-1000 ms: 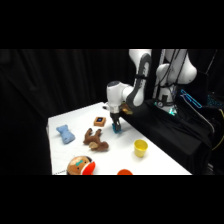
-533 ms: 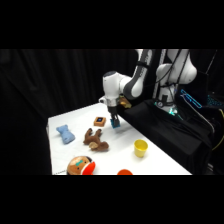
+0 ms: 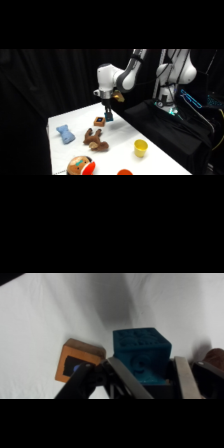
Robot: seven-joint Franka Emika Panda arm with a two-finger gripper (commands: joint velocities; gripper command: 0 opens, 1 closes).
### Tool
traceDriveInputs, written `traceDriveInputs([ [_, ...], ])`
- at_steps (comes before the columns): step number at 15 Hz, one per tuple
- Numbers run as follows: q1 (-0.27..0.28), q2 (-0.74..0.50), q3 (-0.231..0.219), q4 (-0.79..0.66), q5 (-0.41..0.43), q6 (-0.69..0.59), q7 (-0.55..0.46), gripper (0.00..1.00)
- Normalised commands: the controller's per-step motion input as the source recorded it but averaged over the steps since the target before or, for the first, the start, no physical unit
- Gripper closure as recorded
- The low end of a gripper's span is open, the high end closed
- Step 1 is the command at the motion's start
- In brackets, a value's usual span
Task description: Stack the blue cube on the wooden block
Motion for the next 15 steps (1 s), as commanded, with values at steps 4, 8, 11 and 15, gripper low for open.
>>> traceDriveInputs([
  [4, -0.095, -0.04, -0.045, 0.20, 0.166, -0.18, -0.09, 0.75],
  [8, -0.081, 0.11, -0.021, 0.24, 0.207, -0.12, -0.08, 0.75],
  [11, -0.079, 0.20, -0.012, 0.23, 0.214, -0.05, -0.08, 0.75],
  [15, -0.082, 0.21, -0.006, 0.21, 0.196, 0.01, -0.08, 0.75],
])
